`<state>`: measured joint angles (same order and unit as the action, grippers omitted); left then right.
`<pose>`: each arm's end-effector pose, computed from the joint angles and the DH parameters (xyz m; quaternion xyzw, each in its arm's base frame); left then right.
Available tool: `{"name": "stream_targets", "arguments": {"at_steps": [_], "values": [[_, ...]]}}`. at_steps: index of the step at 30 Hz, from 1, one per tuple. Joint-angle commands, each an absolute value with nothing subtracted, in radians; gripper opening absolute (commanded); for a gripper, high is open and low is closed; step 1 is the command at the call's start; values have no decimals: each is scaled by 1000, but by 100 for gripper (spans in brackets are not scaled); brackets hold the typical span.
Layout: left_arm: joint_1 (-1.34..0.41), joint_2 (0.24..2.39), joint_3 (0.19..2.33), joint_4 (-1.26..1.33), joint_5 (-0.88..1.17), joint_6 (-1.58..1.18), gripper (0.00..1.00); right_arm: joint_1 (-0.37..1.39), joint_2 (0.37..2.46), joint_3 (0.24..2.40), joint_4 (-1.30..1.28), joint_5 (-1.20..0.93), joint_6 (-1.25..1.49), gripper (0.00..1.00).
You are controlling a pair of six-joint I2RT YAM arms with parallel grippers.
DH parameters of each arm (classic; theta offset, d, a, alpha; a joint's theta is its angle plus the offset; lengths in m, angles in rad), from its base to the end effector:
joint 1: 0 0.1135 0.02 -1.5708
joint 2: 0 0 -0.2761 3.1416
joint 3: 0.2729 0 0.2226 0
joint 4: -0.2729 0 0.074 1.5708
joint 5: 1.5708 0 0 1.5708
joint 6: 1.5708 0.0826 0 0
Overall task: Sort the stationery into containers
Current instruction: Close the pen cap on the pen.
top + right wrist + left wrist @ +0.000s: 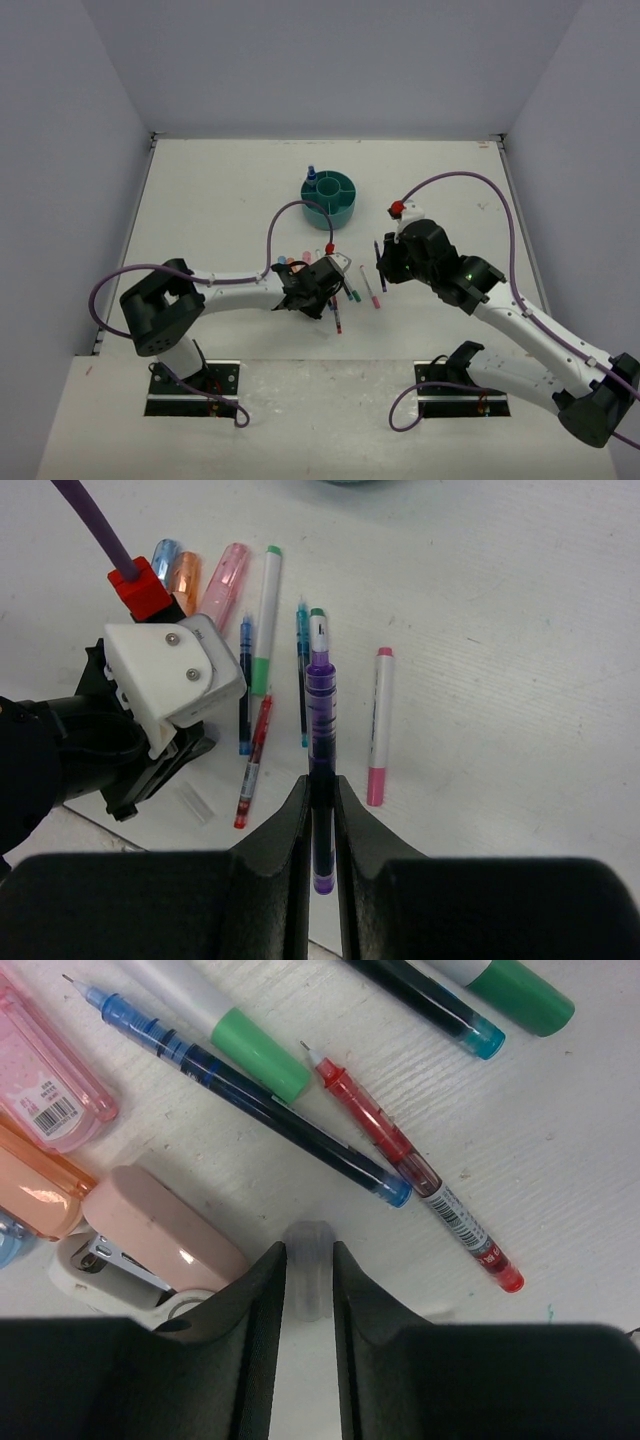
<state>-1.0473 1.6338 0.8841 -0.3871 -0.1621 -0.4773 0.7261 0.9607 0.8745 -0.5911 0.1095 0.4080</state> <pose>0.1618 -0.2536 0.1458 0.2569 0.9390 -0.0910 0.2098 0.1572 0.1275 0.2833 -0.1193 0.8929 0.1901 0.3904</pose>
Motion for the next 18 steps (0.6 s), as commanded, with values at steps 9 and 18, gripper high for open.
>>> {"name": "stream_targets", "arguments": {"at_steps": [9, 18], "values": [[-1046, 1664, 863, -396, -128, -470, 0, 723, 932, 892, -584, 79, 410, 0], [-1045, 1533, 923, -379, -228, -534, 0, 724, 851, 793, -416, -141, 375, 0]]}}
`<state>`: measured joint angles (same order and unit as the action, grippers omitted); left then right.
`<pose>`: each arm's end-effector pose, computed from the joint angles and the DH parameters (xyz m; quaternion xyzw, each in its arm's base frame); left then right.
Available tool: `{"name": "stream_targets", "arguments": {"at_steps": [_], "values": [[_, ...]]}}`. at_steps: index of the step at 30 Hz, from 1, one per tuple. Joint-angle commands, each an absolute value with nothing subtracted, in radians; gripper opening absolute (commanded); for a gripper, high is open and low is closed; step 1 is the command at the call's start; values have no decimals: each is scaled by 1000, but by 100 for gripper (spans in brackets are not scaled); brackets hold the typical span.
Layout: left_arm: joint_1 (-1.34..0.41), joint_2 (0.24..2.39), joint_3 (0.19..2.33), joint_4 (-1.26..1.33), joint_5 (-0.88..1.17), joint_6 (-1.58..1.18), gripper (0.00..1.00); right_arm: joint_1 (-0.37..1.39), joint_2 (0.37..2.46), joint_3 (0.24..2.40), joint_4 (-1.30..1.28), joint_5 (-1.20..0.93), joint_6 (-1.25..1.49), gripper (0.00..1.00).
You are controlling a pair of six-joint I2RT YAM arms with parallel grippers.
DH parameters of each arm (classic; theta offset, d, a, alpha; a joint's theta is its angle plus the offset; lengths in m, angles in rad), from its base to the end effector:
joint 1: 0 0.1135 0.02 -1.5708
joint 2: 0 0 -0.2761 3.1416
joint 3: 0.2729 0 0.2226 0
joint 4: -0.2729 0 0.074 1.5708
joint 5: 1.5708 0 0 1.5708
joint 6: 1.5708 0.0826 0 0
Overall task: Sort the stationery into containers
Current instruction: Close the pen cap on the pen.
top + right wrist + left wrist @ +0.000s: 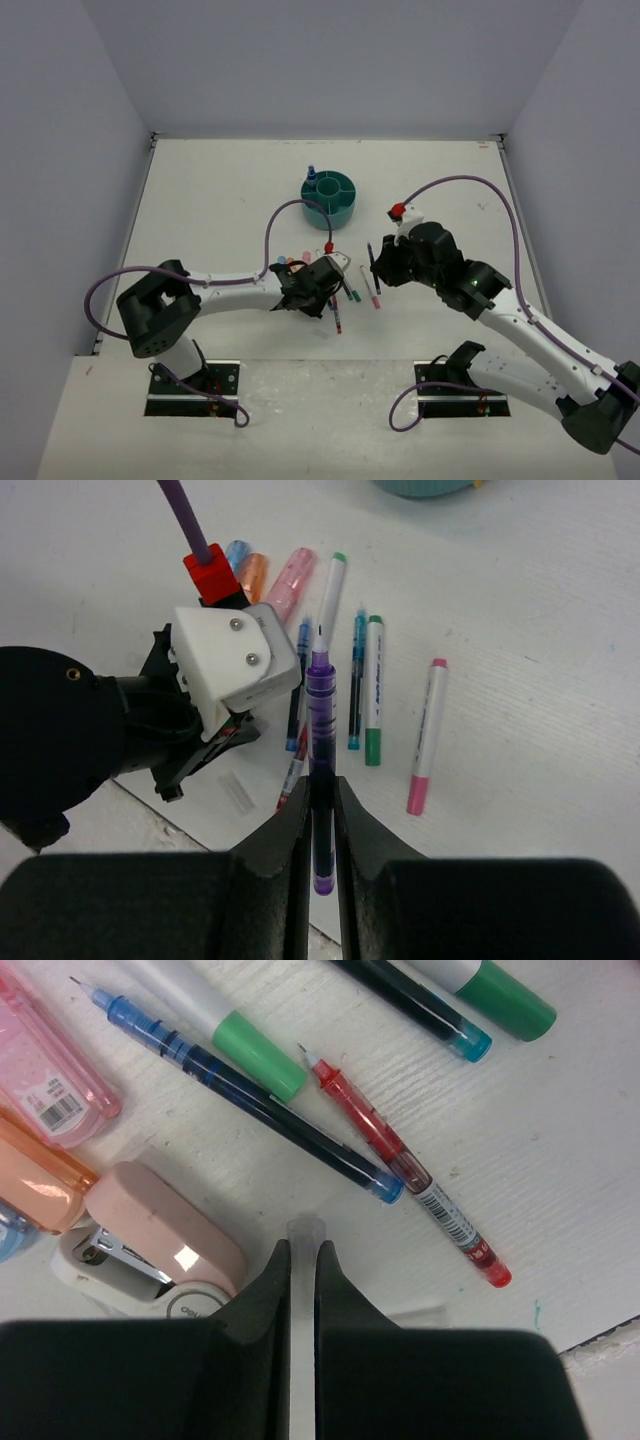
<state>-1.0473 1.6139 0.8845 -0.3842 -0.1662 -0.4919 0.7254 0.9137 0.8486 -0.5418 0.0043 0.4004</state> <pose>0.1620 -0.2533 0.1517 0.2480 0.9386 -0.0991 0.2184 0.1482 0.1310 0.2887 -0.1424 0.8746 0.2457 0.3930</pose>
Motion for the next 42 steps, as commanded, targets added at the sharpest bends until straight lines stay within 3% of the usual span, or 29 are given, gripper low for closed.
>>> {"name": "stream_targets", "arguments": {"at_steps": [1, 6, 11, 14, 22, 42], "values": [[-1045, 1520, 933, -379, -245, -544, 0, 724, 833, 774, -391, -156, 374, 0], [-1045, 1434, 992, -378, -374, -618, 0, 724, 672, 675, -255, -144, 399, 0], [-1043, 1278, 992, -270, -476, -698, 0, 726, 536, 578, -71, -311, 434, 0], [-1048, 1164, 956, -94, -462, -687, 0, 752, 575, 543, -2, -352, 494, 0], [-1055, 969, 817, 280, -431, -618, 0, 913, 714, 573, 92, -218, 515, 0], [-1054, 911, 736, 361, -369, -589, 0, 937, 811, 673, 101, -79, 494, 0]]}}
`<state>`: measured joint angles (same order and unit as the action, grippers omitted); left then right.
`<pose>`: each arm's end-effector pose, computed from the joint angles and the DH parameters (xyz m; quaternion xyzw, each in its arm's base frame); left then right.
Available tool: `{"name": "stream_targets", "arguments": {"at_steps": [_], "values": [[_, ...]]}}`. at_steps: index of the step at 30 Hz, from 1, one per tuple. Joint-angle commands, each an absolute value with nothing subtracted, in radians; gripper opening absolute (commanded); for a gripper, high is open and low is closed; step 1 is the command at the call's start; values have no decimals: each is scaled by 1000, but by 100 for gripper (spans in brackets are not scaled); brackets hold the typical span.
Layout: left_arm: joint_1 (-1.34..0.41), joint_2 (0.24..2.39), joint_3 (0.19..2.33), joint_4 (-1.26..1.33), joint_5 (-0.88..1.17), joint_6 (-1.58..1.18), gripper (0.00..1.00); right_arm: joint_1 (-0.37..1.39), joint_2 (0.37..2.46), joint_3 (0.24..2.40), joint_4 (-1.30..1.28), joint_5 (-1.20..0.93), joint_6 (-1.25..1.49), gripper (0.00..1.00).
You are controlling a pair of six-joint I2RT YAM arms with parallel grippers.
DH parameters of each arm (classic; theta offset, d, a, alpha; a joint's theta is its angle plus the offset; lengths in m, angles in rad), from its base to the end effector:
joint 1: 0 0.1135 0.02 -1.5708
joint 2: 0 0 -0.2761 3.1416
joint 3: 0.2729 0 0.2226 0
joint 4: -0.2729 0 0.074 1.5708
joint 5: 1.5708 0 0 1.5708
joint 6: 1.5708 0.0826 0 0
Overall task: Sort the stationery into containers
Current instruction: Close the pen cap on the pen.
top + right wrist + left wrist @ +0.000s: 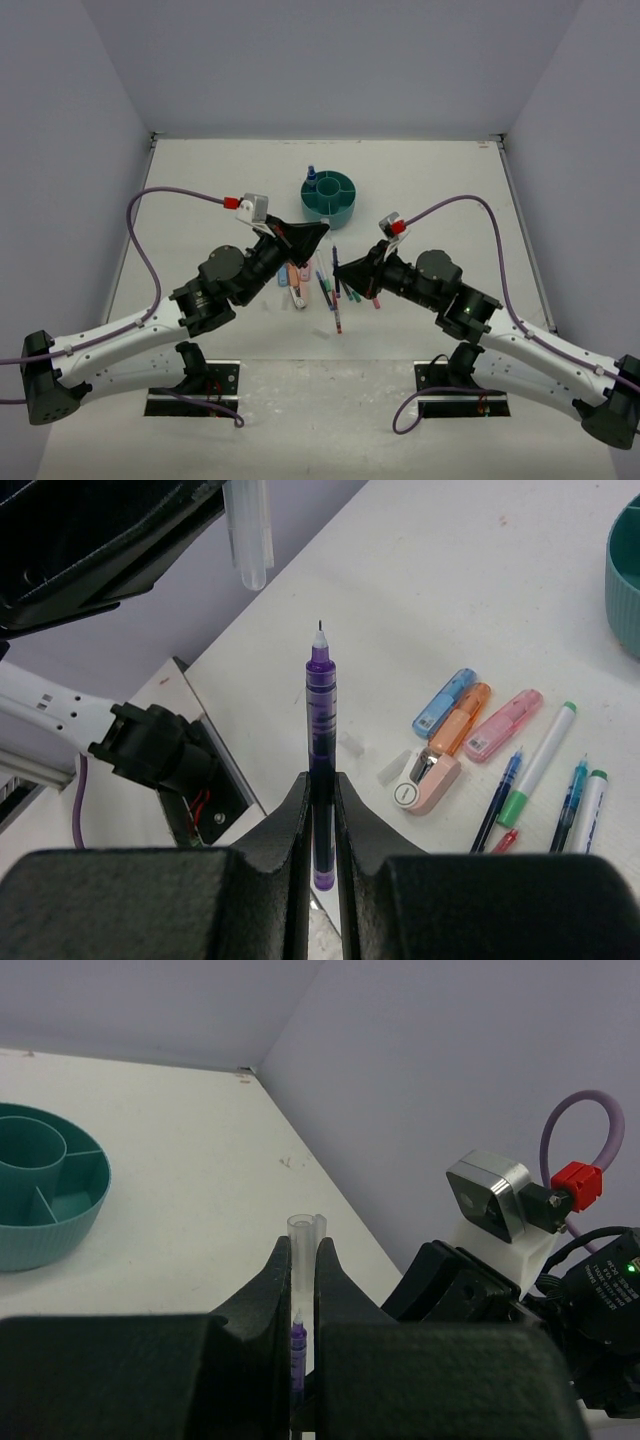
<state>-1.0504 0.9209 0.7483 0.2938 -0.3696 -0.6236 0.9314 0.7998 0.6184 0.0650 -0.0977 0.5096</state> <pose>0.1374 -0.1798 0.3739 0.0036 0.6660 -0.4649 0.5833 0.1155 0.1688 0.3137 -0.1879 0.7228 0.4655 0.4749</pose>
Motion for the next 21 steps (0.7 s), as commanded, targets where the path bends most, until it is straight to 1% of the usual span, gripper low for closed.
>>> {"name": "stream_targets", "arguments": {"at_steps": [1, 15, 21], "values": [[-1054, 913, 735, 364, -370, -586, 0, 937, 814, 676, 99, -82, 492, 0], [-1054, 942, 729, 395, -370, -572, 0, 937, 823, 708, 84, -133, 479, 0], [-1054, 965, 731, 410, -352, -575, 0, 936, 825, 703, 96, -117, 486, 0]]}}
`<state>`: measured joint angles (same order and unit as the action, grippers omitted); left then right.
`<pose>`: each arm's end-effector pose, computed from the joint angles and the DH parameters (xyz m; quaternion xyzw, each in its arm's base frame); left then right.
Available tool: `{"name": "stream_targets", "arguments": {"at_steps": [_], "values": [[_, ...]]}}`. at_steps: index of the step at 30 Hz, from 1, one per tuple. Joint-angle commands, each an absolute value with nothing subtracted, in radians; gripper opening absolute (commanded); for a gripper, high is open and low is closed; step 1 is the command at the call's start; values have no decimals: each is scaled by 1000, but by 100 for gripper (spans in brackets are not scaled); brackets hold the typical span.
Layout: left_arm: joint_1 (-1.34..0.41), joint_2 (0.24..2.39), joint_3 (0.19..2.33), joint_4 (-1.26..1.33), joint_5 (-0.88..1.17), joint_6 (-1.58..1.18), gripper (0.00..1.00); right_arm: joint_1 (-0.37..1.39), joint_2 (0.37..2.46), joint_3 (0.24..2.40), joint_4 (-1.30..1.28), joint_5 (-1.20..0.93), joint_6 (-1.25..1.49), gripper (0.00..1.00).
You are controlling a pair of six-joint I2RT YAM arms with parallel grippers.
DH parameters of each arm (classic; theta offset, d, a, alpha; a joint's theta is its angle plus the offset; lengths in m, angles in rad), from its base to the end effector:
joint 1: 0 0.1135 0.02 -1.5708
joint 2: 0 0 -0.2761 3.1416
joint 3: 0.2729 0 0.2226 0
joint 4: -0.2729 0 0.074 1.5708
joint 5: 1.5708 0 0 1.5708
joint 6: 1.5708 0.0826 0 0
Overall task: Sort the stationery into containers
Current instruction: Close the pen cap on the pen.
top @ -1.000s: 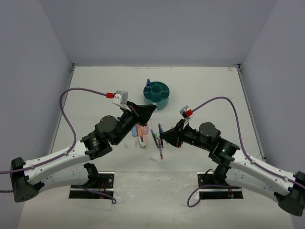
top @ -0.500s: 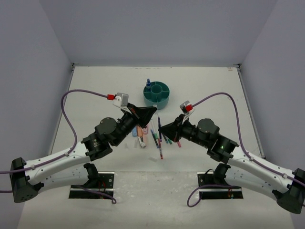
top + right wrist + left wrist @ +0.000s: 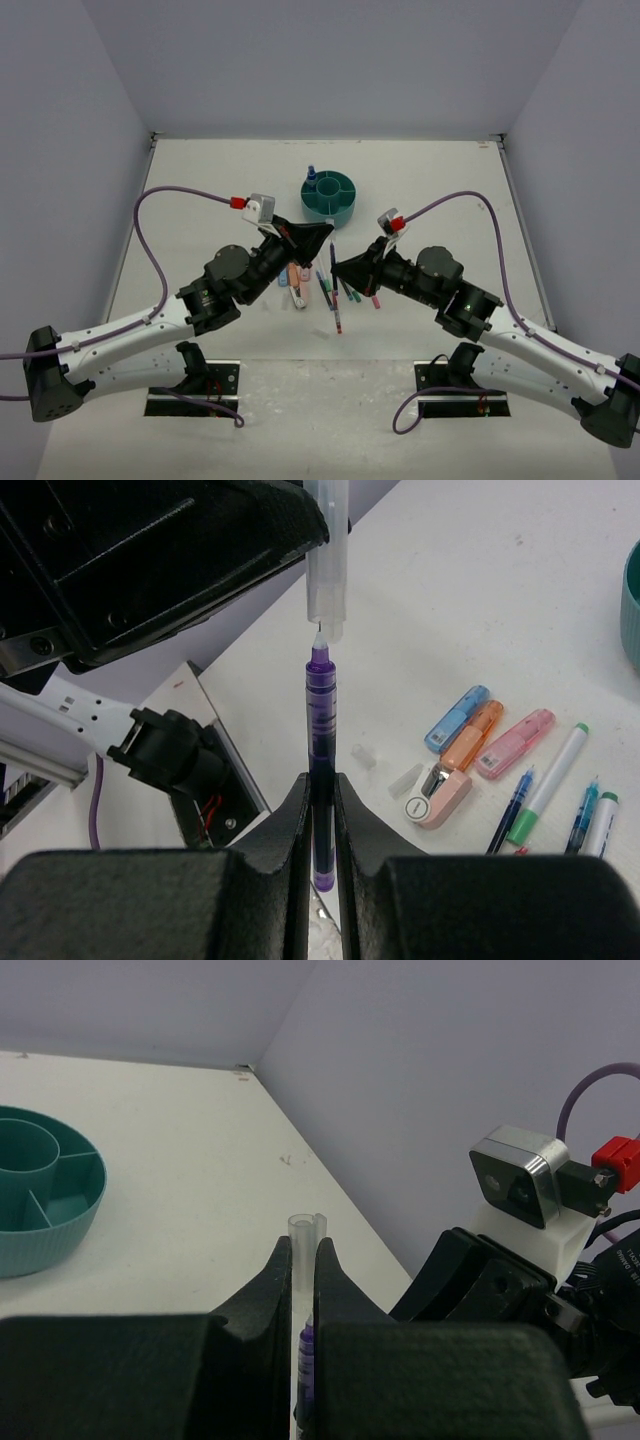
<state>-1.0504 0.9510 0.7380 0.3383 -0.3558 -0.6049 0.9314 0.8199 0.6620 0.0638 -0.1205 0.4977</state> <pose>0.1403 -0.1870 0.3705 0.0144 0.6642 -0.4643 0.5856 0.1162 0.1729 0.3262 -0.1984 0.7122 0.4739 0.4783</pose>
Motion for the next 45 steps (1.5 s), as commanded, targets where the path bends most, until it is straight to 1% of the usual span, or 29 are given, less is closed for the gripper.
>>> {"name": "stream_targets", "arguments": {"at_steps": [1, 12, 27, 35, 45], "values": [[-1054, 967, 731, 411, -350, -576, 0, 936, 825, 703, 96, -115, 486, 0], [-1054, 961, 711, 417, -318, -580, 0, 936, 810, 704, 92, -55, 491, 0], [-1054, 936, 703, 416, -367, -557, 0, 937, 810, 714, 66, -81, 484, 0], [-1054, 950, 723, 411, -355, -541, 0, 936, 801, 704, 61, -85, 474, 0], [-1054, 969, 709, 411, -334, -561, 0, 936, 792, 754, 37, -60, 429, 0]]}}
